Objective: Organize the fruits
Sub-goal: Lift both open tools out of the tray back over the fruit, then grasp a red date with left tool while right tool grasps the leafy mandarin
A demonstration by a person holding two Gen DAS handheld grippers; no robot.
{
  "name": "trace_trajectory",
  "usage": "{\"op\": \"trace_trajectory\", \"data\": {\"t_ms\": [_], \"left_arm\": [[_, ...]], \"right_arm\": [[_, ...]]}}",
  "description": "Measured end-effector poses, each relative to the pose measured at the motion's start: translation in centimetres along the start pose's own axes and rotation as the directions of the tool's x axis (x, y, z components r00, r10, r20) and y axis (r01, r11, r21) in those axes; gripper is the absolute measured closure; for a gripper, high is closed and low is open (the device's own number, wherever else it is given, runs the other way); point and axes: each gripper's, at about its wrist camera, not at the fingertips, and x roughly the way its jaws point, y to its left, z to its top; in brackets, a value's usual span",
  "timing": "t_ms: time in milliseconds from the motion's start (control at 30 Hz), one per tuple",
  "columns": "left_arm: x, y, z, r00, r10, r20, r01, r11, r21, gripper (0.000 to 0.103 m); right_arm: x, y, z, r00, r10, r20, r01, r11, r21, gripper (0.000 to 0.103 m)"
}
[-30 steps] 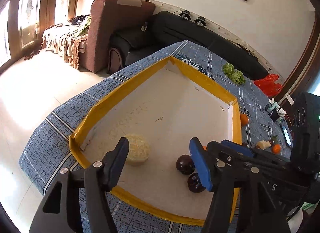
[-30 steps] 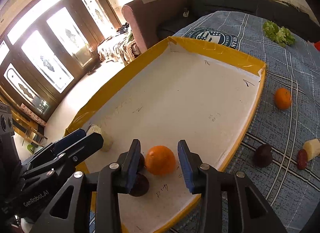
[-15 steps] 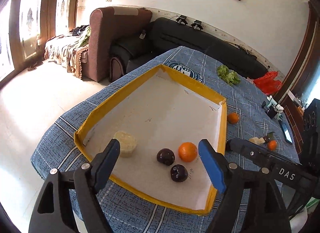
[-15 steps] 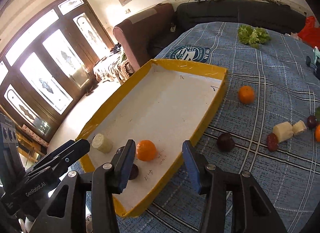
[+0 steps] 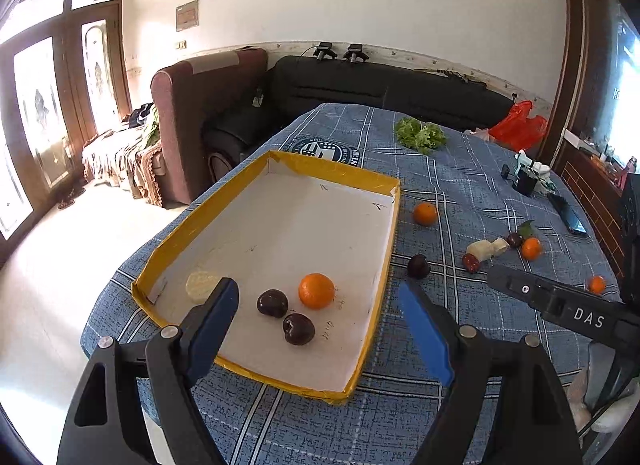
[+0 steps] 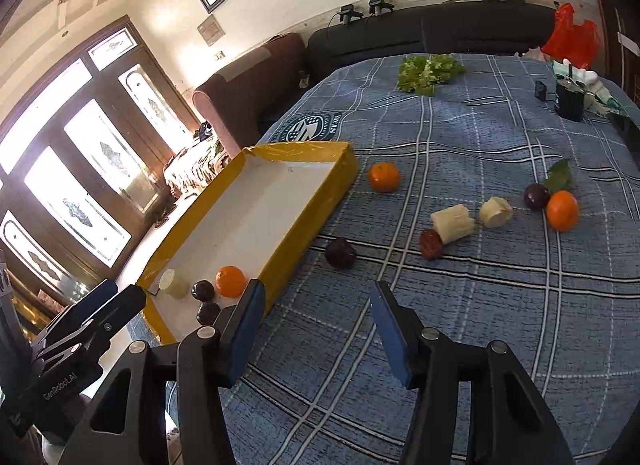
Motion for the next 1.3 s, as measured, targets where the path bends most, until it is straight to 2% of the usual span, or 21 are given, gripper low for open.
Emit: {"op": "trace_trajectory", "data": {"t_ms": [267, 667, 1000, 1100, 1300], "left_arm": [[-0.6, -2.4, 0.1, 1.000, 0.008, 0.014, -0.009, 0.998, 0.058, 0.021], [1.4, -5.1, 0.2, 0.999, -0.009, -0.031, 0.012, 0.994, 0.108, 0.021], [4.3, -4.6, 1.3, 0.991, -0.101, -0.087, 0.105, 0.993, 0.049, 0.021], [5.5, -6.1, 1.1, 0.979, -0.165, -0.115, 0.174, 0.982, 0.070, 0.021], [8.0, -9.5, 0.9, 0.958, -0.231, -0.168, 0.253, 0.960, 0.119, 0.021]], "right_arm": [[-1.8, -3.3, -0.3, 0.999, -0.015, 0.028, 0.013, 0.999, 0.052, 0.040], [-1.7, -7.9, -0.3, 0.999, -0.038, 0.024, 0.035, 0.991, 0.126, 0.040], [-3.8, -15.2, 2.0, 0.985, -0.155, 0.078, 0.132, 0.960, 0.246, 0.040], [-3.2, -16.9, 2.8, 0.980, -0.184, 0.071, 0.159, 0.951, 0.267, 0.040], [-0.4, -18.6, 4.3, 0.964, -0.260, 0.050, 0.240, 0.937, 0.254, 0.040]]}}
